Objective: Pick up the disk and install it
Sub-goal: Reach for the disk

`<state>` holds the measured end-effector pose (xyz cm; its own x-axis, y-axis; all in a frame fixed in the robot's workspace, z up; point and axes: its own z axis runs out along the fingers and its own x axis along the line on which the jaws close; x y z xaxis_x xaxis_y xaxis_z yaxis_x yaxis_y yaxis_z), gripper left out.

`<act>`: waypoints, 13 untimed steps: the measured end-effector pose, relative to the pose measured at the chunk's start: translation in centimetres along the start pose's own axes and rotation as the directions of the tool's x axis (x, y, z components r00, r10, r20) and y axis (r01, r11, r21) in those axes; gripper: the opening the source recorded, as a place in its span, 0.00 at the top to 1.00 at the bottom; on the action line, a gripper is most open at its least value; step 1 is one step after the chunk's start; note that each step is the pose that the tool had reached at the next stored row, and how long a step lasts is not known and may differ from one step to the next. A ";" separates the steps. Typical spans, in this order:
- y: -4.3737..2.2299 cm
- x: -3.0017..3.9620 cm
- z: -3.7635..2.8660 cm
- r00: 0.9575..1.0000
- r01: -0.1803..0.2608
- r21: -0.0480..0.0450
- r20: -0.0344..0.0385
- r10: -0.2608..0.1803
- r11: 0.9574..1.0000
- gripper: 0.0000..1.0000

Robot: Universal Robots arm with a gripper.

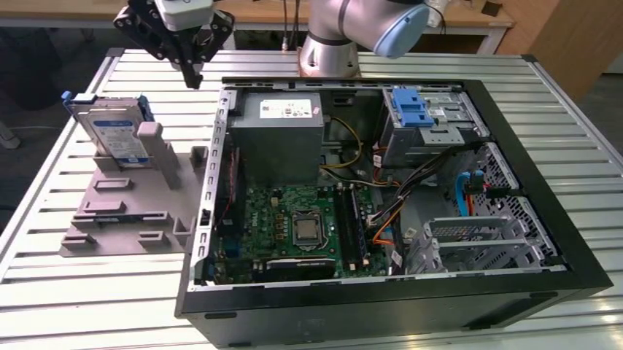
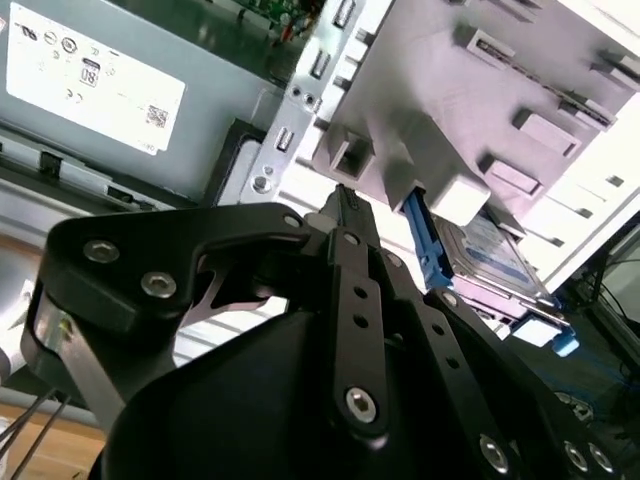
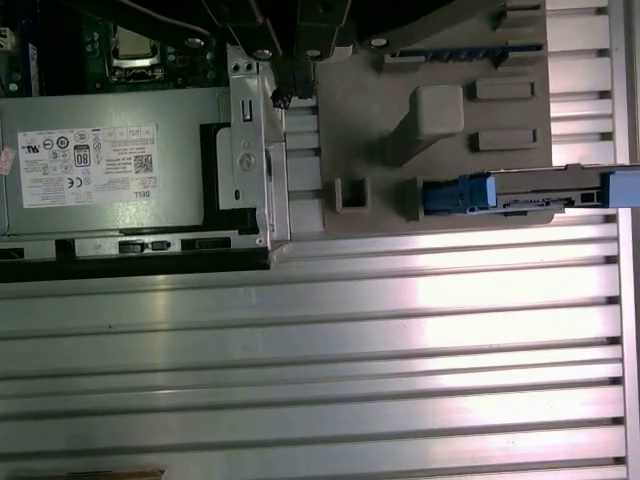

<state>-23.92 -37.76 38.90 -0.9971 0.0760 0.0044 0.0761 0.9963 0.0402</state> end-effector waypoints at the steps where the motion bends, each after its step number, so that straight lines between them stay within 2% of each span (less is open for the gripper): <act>1: 0.22 0.30 0.02 1.000 0.000 0.000 0.000 0.000 1.000 0.89; 2: 0.23 0.70 0.02 1.000 0.000 0.000 0.000 0.000 1.000 0.89; 7: 0.19 1.53 0.11 1.000 0.000 0.000 0.000 0.000 1.000 0.89; 9: 0.42 1.87 0.12 1.000 0.000 0.000 0.000 0.000 1.000 0.89; 13: 0.66 3.03 0.15 1.000 0.000 0.000 0.000 0.000 1.000 0.89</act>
<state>-26.89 -36.86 38.79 -0.9971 0.0760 0.0045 0.0762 0.9963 0.0400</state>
